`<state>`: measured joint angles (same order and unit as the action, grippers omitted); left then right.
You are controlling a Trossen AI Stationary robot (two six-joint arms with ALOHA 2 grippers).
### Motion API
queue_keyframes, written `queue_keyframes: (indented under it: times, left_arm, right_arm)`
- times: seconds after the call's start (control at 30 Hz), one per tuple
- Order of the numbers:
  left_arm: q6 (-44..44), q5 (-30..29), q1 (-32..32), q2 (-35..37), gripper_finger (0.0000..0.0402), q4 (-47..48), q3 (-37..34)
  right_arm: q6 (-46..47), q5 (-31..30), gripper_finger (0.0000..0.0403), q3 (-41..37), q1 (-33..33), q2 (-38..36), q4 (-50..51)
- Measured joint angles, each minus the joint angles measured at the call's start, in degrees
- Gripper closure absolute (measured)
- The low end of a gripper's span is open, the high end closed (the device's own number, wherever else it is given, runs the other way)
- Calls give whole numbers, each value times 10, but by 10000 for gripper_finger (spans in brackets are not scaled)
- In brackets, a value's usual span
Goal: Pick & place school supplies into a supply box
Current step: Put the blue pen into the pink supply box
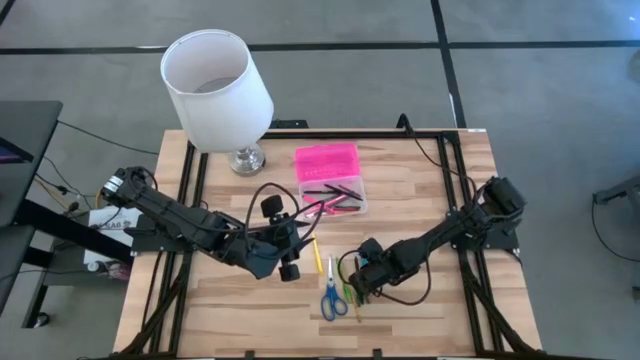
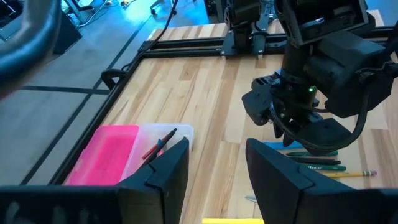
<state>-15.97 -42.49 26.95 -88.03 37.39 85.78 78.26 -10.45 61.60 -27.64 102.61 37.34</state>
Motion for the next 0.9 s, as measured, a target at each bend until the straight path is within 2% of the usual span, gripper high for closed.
queue_keyframes:
  times: [0.3, 0.57, 0.73, 0.9]
  left_arm:
    - [0, 0, 0, 0, 246, 3, 0]
    - [0, -2, 0, 0, 246, 4, 0]
    - [0, -2, 0, 0, 246, 4, 0]
    - [0, -2, 0, 0, 246, 5, 0]
  right_arm:
    - [-8, 3, 302, 0, 12, 0, -1]
    - [-3, 31, 302, -14, 11, -1, -6]
    - [10, 47, 302, -47, 11, -1, -65]
    - [12, 58, 302, -55, 8, -3, -69]
